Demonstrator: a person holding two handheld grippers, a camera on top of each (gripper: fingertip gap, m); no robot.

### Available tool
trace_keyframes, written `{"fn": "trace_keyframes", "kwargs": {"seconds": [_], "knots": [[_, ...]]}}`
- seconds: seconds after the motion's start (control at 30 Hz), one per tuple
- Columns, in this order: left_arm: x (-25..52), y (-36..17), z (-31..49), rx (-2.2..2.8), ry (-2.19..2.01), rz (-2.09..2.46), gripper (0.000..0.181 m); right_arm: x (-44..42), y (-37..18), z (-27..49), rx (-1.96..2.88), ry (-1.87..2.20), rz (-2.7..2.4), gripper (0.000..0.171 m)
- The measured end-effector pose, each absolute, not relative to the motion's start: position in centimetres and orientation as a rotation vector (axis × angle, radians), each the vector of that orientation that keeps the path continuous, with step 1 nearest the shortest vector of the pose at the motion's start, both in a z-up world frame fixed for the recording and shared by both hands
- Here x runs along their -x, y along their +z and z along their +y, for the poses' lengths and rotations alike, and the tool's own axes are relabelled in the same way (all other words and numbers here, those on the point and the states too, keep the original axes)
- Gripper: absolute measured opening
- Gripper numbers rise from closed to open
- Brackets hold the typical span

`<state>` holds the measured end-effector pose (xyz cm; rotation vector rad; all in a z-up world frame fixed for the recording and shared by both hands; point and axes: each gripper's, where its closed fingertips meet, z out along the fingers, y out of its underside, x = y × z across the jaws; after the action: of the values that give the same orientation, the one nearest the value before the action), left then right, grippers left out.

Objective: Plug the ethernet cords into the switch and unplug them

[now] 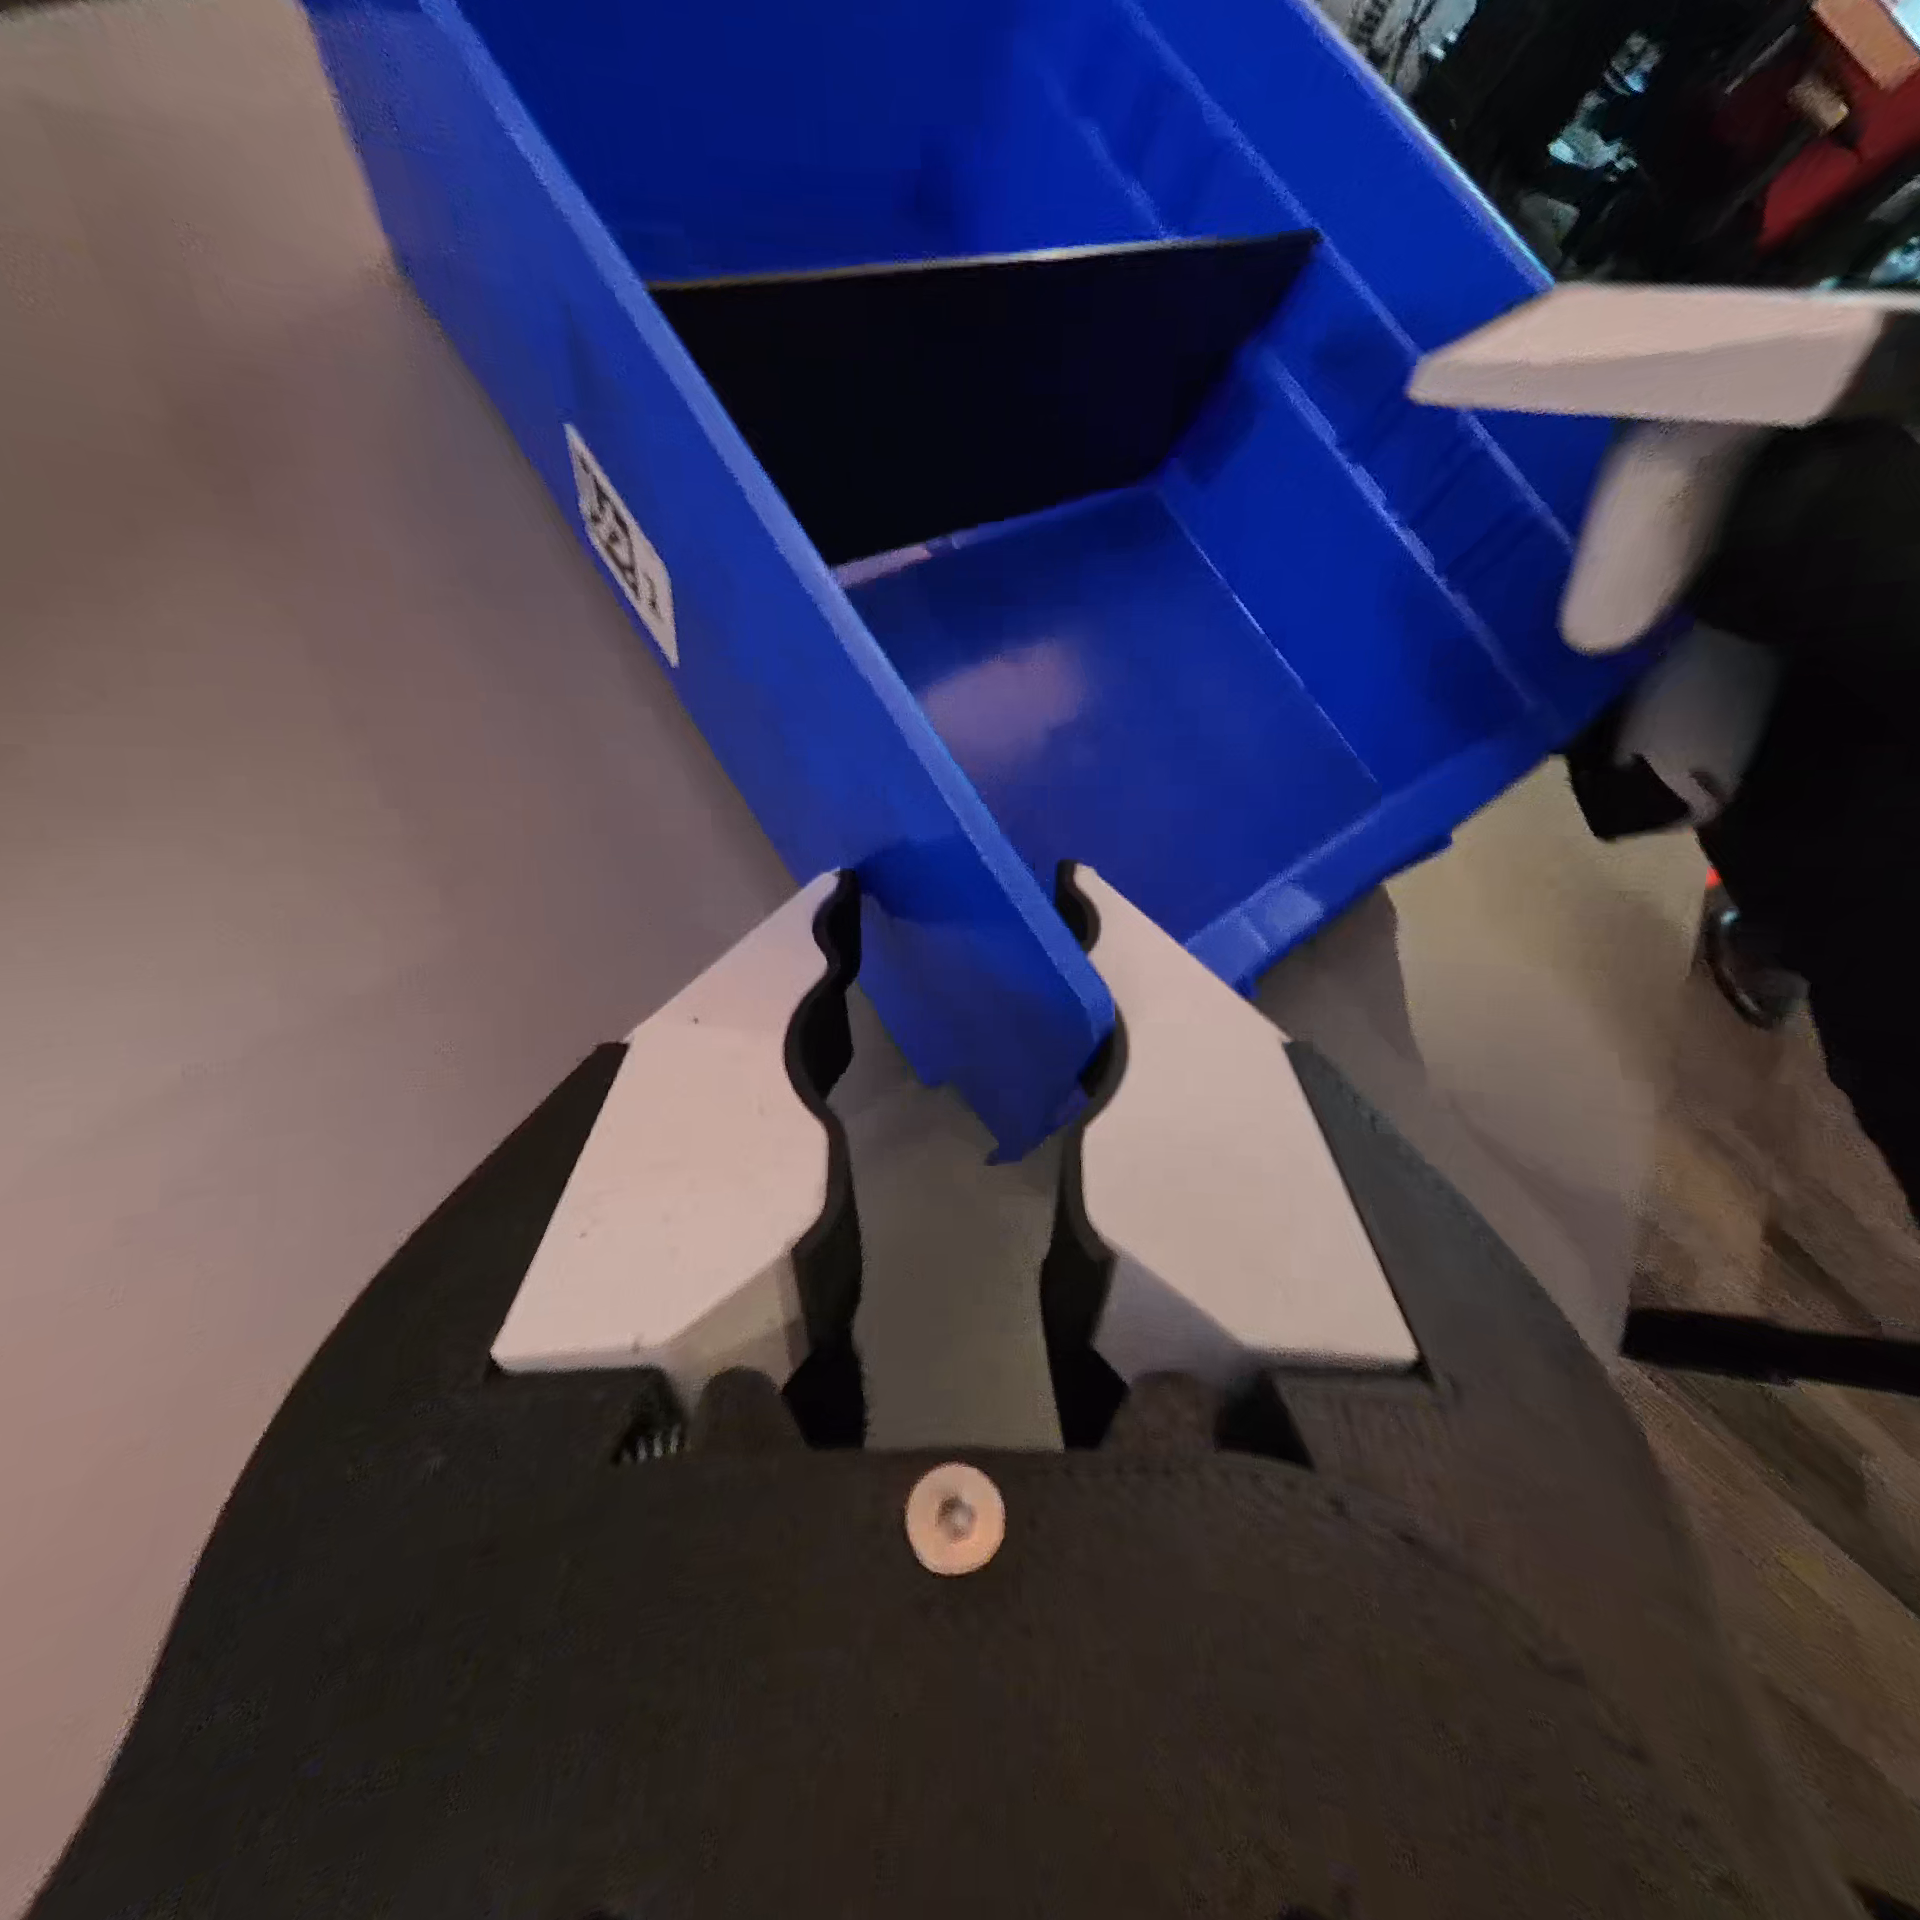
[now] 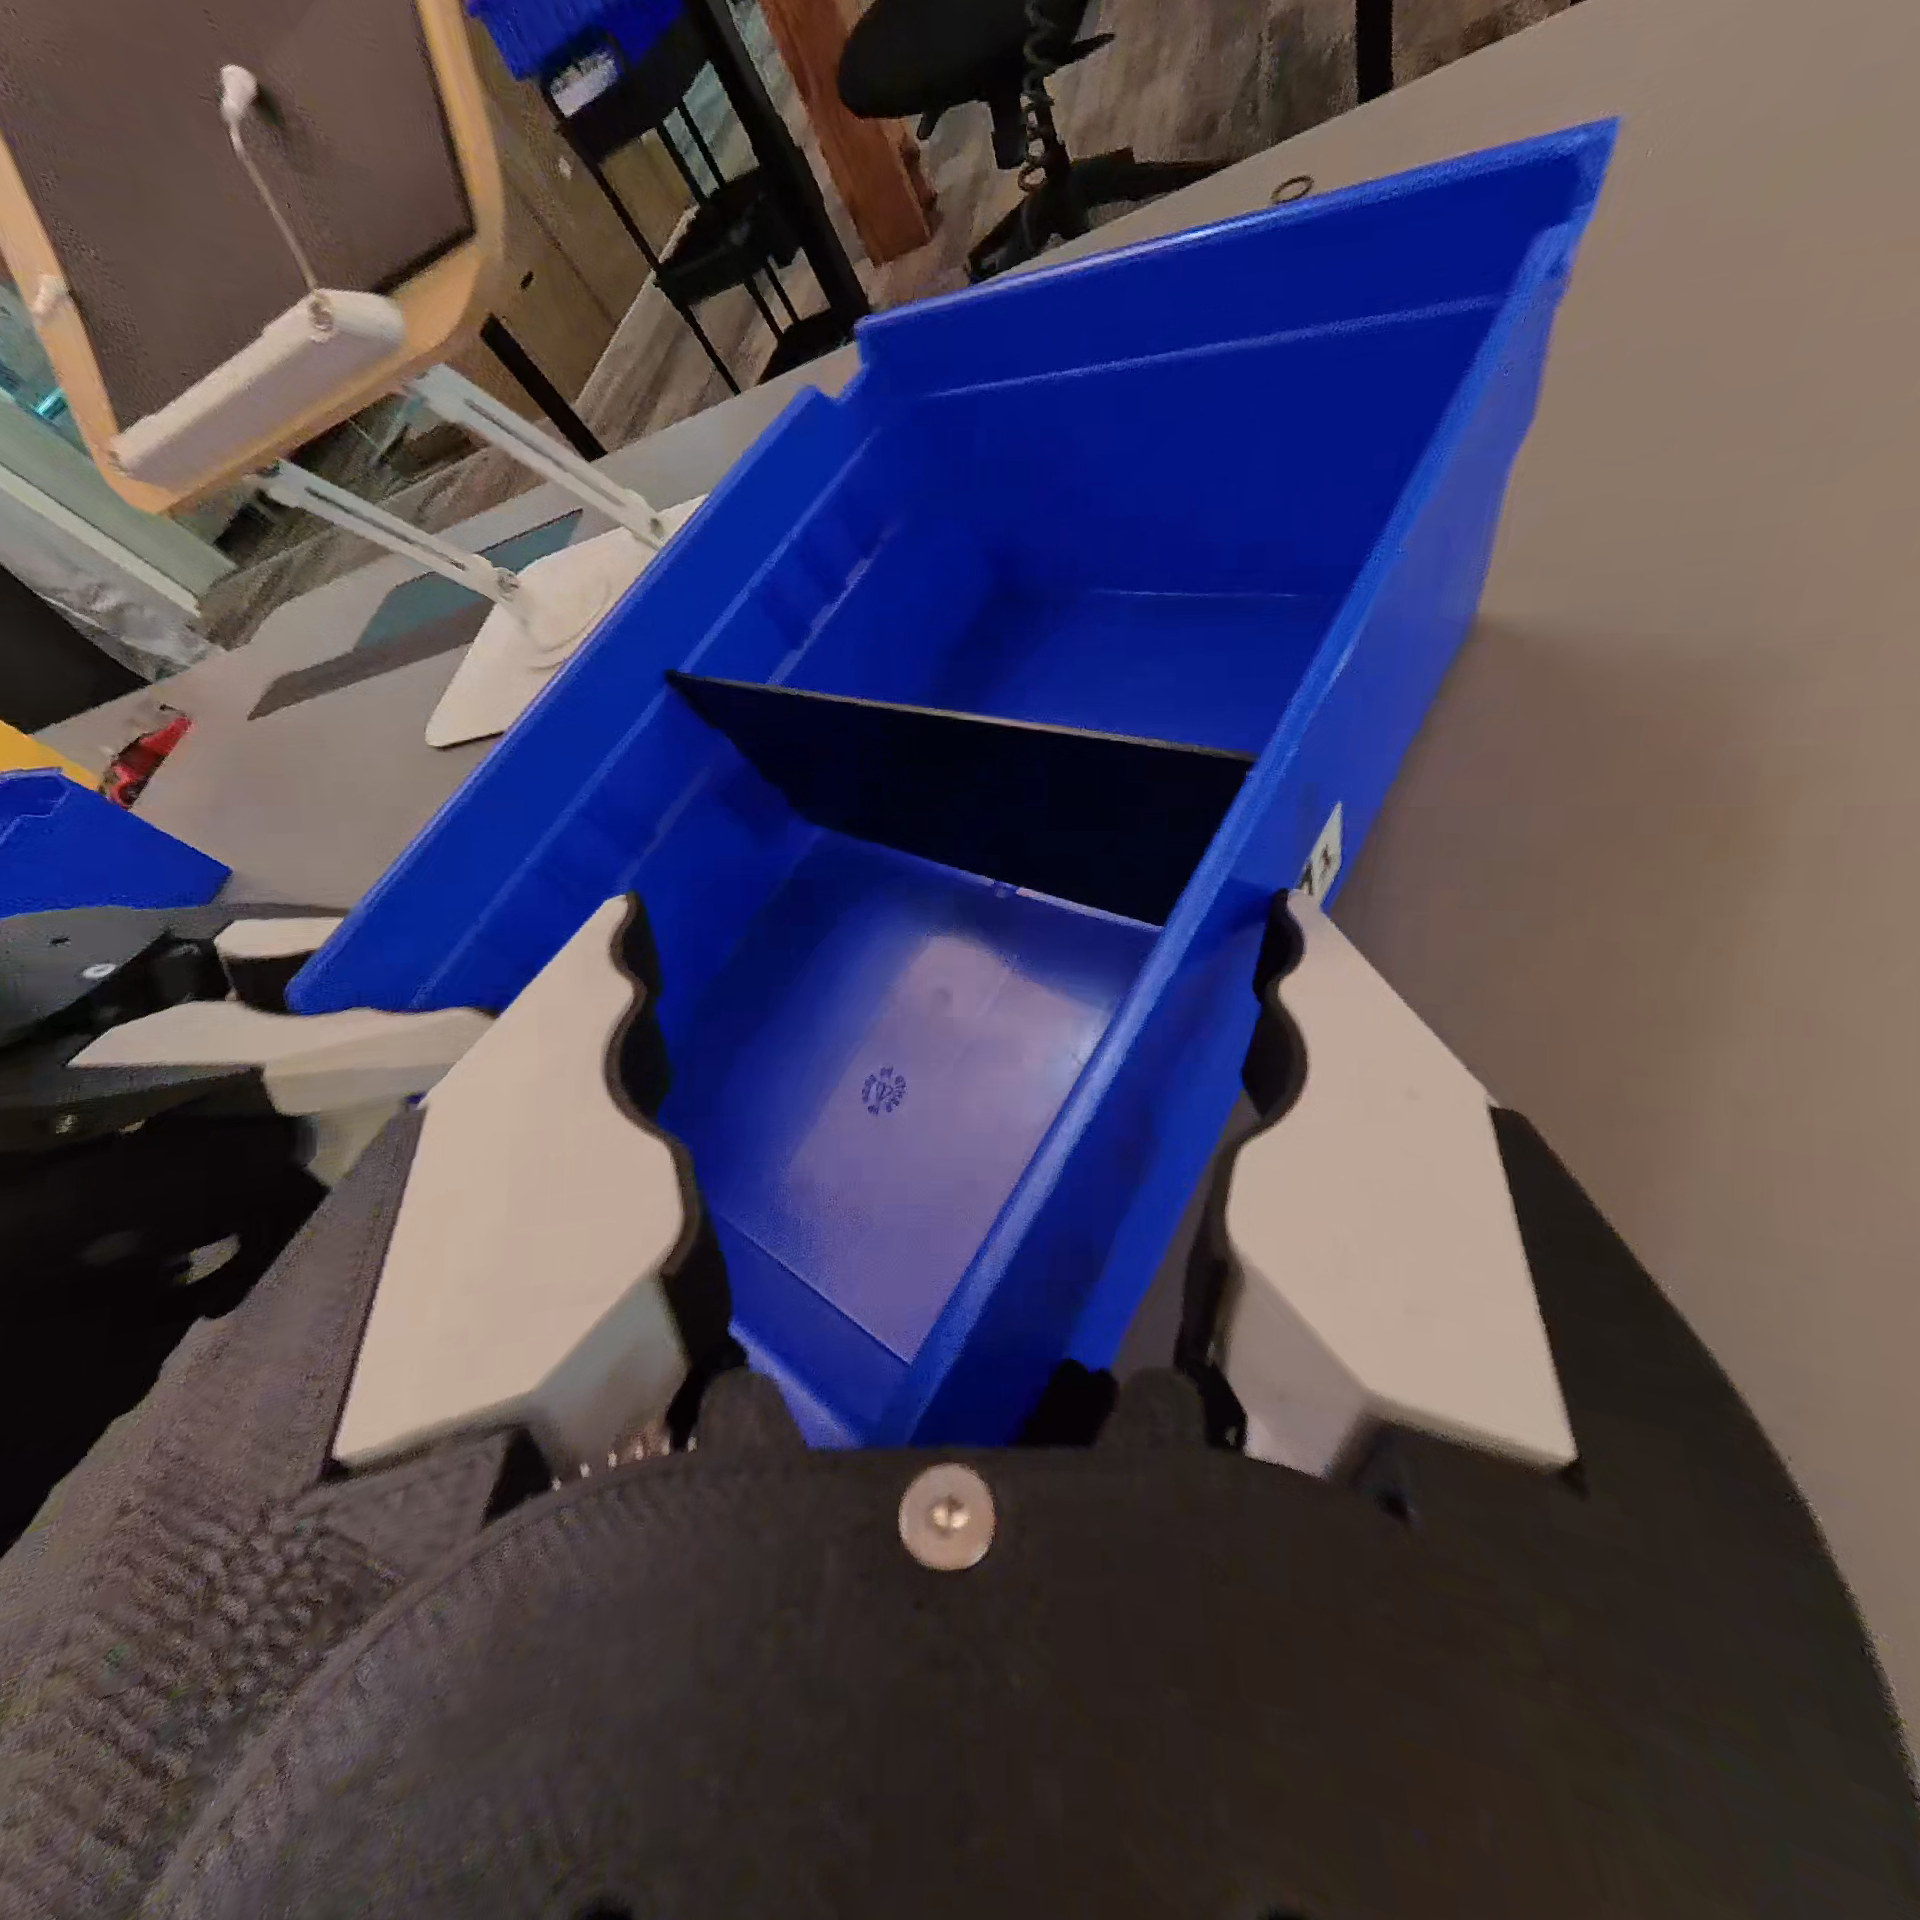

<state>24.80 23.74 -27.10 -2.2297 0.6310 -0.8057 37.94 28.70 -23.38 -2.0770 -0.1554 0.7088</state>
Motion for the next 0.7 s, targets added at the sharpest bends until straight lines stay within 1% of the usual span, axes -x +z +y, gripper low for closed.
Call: {"fn": "trace_keyframes", "kwargs": {"seconds": [0.1, 0.2, 0.4, 0.53, 0.57, 0.63, 0.7], "knots": [[-27.1, -27.5, 23.5, 2.245, -0.837, 0.659, 0.042, -40.1, -23.1, 31.1, 2.072, 0.751, -0.147, 0.1], [-29.4, -27.9, 23.7, 2.266, -0.9, 0.651, 0.05, -41.9, -23.1, 33.4, 2.068, 0.776, -0.194, 0.083], [-32.3, -27.2, 25.2, 2.252, -1.029, 0.571, 0.065, -43.8, -24.3, 37.3, 2.057, 0.856, -0.291, 0.075], [-32.4, -26.6, 25.0, 2.25, -1.168, 0.545, 0.066, -43.9, -24.9, 38.4, 2.038, 0.871, -0.33, 0.078], [-32.1, -26.3, 24.6, 2.253, -1.223, 0.524, 0.072, -44.2, -24.5, 38.6, 2.02, 0.862, -0.311, 0.081], [-31.1, -24.8, 22.9, 2.23, -1.328, 0.522, 0.07, -45.5, -23.4, 39.1, 1.981, 0.755, -0.283, 0.089], [-28.9, -22.3, 19.9, 2.195, -1.421, 0.575, 0.069, -47.2, -21.6, 39.0, 1.938, 0.572, -0.282, 0.1]]}}
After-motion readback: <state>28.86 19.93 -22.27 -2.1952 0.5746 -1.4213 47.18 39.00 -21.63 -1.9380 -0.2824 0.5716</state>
